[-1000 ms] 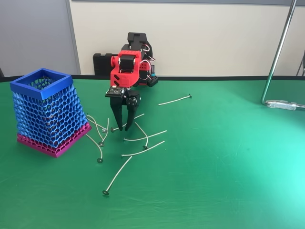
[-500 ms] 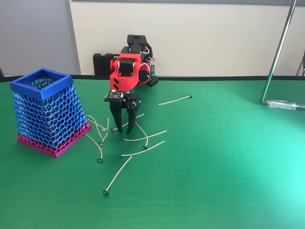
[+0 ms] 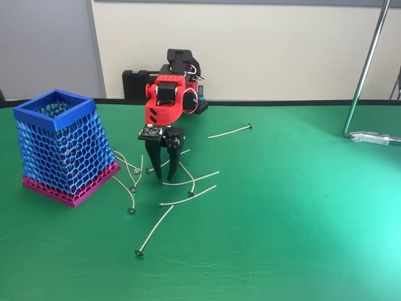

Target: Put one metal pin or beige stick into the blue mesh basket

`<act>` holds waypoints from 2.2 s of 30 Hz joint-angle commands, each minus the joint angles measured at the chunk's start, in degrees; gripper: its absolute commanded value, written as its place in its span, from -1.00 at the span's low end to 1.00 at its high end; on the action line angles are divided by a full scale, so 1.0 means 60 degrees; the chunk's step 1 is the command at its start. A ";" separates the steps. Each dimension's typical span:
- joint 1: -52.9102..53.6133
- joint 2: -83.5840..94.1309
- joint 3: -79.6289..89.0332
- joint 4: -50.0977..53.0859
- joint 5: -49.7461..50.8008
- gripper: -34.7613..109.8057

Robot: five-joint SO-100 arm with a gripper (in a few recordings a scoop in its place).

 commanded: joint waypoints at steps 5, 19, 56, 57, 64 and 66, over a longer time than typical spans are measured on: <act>-0.0059 -0.0103 -0.0527 -0.0073 0.0088 -0.33; -0.0088 -0.0557 -0.1069 -0.0088 0.0366 -0.51; 0.0571 0.7529 0.3677 -0.0103 0.2666 -0.51; 0.0703 0.7852 0.3823 -0.0103 0.2651 -0.51; 0.1641 0.9375 0.3882 -0.0146 0.2666 -0.51; 0.2007 0.9653 0.3853 -0.0146 0.2754 -0.51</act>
